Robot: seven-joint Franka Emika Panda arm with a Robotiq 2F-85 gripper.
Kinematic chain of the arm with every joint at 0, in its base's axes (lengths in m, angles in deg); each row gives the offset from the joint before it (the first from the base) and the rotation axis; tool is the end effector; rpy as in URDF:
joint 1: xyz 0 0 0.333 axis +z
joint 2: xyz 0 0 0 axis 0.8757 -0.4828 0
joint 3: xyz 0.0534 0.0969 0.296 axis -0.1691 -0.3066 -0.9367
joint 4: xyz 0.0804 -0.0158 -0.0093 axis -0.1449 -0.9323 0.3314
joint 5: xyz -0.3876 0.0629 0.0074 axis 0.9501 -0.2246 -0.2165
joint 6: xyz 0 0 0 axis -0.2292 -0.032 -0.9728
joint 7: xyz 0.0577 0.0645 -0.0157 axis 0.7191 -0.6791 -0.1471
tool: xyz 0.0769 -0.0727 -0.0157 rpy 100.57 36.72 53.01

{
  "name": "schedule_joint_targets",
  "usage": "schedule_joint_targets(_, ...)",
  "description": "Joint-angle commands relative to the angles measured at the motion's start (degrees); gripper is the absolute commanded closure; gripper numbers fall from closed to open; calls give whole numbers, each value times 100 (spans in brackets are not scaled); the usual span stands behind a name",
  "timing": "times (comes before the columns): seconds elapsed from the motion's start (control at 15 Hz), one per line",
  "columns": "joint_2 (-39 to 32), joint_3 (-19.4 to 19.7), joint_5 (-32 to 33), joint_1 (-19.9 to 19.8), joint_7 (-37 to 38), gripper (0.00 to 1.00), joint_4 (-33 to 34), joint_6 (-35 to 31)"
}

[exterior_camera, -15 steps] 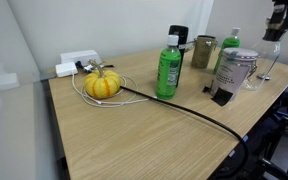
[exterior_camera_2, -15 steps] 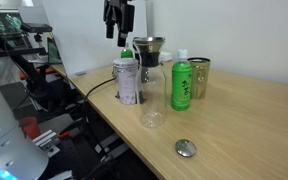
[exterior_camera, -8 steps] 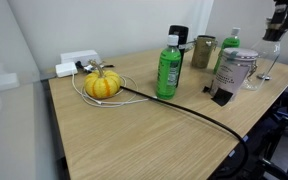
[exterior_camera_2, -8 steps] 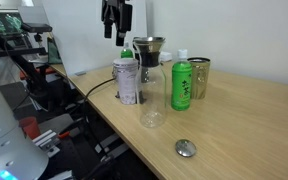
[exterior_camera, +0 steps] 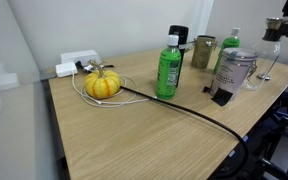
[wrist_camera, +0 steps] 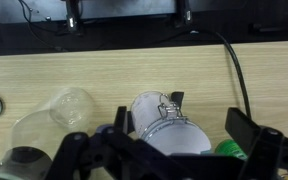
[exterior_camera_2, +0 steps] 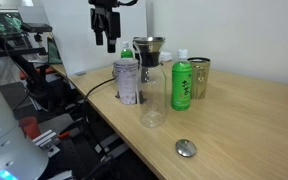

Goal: Open the white canister

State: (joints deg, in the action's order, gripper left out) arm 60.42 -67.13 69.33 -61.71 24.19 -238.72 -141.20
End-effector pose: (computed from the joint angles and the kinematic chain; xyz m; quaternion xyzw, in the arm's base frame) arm 0.3234 -0.0182 0.4272 -0.9967 0.0280 0.0303 0.0693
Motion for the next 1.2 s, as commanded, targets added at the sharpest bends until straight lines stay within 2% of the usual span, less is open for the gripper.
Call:
schedule_joint_targets(0.0,233,-237,293,-12,-114,0,-494,-604)
schedule_joint_targets(0.4,-169,-740,947,119,143,0,-420,-1132)
schedule_joint_targets(0.73,-318,-1083,937,141,909,0,-428,-929)
schedule_joint_targets(1.13,-642,-1200,702,202,1705,0,-416,-1104)
